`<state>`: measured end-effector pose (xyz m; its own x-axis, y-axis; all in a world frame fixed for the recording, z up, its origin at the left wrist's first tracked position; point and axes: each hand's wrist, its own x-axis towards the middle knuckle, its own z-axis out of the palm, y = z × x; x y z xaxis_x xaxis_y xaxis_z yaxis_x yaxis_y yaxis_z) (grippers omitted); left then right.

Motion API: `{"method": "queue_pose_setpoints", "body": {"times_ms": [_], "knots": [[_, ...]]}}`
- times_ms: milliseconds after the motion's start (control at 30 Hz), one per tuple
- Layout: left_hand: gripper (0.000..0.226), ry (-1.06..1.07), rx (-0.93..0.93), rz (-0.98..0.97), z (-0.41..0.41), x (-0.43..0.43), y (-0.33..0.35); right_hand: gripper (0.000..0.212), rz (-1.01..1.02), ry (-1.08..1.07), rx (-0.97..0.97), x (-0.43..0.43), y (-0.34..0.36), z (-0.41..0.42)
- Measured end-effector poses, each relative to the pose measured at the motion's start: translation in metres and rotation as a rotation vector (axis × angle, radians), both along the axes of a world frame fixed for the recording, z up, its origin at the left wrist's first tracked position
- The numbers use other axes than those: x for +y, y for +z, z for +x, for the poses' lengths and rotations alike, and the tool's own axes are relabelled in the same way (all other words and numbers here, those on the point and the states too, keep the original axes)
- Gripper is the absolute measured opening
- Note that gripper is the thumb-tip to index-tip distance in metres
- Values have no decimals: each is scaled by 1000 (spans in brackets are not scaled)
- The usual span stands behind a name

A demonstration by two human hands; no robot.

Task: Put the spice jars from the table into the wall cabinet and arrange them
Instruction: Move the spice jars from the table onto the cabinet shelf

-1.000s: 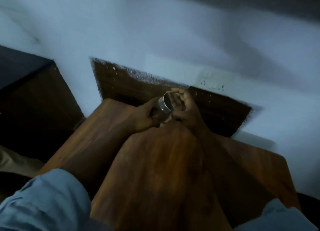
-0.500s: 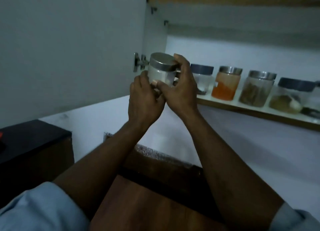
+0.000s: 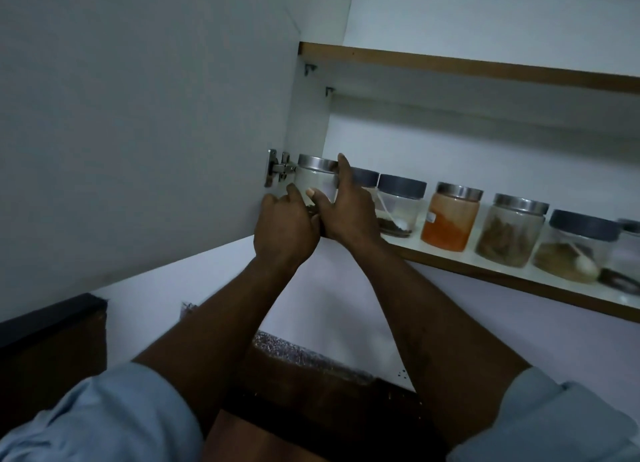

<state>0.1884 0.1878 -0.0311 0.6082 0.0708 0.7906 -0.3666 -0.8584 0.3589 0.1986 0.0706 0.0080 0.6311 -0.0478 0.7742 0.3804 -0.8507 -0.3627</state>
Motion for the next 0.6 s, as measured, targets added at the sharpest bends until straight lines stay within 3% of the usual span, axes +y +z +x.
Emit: {"method": "queue_pose_setpoints", "body": {"times_ms": [167,400,600], "knots": [[57,109,71,122,10,-4,15,87,-58,11,21,-11,8,16],[50,86,175,81,25,-8,18,96,44,-10,100,-25,0,30],[50,98,130,105,28,-9,11,79,-24,-114,37,-19,-4,34]]}}
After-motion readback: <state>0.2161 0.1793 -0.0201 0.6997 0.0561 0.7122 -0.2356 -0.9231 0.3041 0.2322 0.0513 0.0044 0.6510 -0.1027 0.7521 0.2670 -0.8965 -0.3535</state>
